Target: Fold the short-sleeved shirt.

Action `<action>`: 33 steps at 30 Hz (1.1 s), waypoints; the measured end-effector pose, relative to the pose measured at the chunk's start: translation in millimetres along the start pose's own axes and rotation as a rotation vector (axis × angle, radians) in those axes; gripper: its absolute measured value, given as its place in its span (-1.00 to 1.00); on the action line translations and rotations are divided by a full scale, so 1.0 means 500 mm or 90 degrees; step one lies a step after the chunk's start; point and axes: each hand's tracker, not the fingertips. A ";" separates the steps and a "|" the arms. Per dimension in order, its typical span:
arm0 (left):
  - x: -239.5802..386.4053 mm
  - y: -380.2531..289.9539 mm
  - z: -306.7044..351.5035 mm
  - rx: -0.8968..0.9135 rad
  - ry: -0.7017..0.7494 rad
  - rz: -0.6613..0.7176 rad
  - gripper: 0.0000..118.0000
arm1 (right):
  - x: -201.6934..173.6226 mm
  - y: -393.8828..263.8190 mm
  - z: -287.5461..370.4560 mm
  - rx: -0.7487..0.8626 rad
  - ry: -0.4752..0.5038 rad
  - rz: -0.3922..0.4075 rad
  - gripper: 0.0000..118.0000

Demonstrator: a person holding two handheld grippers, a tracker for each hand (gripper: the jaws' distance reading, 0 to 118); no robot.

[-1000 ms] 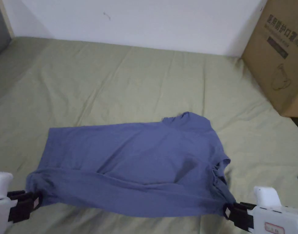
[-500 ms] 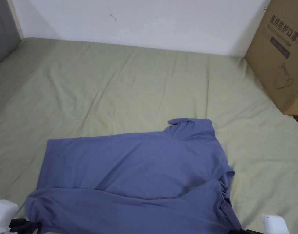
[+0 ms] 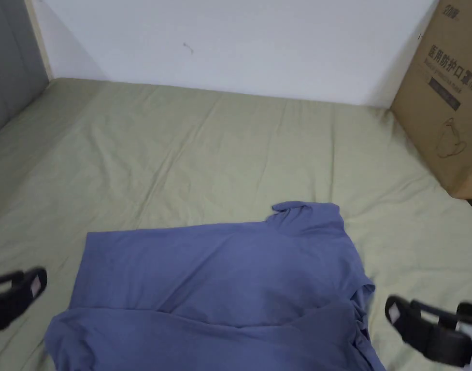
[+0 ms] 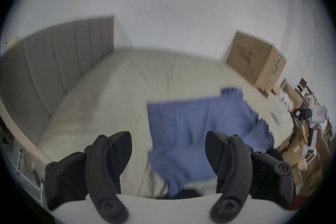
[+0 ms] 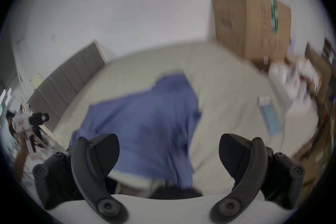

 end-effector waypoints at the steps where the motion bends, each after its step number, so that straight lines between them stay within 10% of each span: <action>1: 0.016 0.029 0.013 0.040 0.003 -0.016 0.46 | -0.026 0.022 0.017 0.061 -0.012 0.024 0.87; 3: 0.049 0.074 0.035 0.107 0.003 -0.032 -0.04 | -0.085 0.068 0.044 0.156 -0.019 0.076 0.69; 4: 0.062 0.086 0.041 0.122 -0.014 -0.038 -0.54 | -0.104 0.083 0.051 0.163 -0.009 0.095 0.22; 5: 0.072 0.093 0.047 0.143 -0.028 -0.045 -0.99 | -0.128 0.093 0.057 0.183 -0.008 0.120 -0.80; 6: 0.082 0.097 0.050 0.161 -0.040 -0.049 -0.99 | -0.154 0.102 0.064 0.208 -0.031 0.136 -0.99; 19: 0.061 0.121 -0.021 0.108 -0.073 -0.010 -0.99 | -0.154 0.101 0.028 0.193 0.005 0.134 -1.00; 21: 0.037 0.131 -0.096 0.041 -0.062 0.008 -0.73 | -0.149 0.096 0.014 0.149 0.043 0.107 -1.00; 25: -0.021 0.106 -0.272 -0.078 -0.039 0.043 0.42 | -0.157 0.084 -0.020 0.130 0.050 0.111 -1.00; 33: -0.065 -0.026 -0.603 -0.338 0.062 0.022 0.44 | -0.148 0.034 -0.103 0.019 0.062 0.093 -1.00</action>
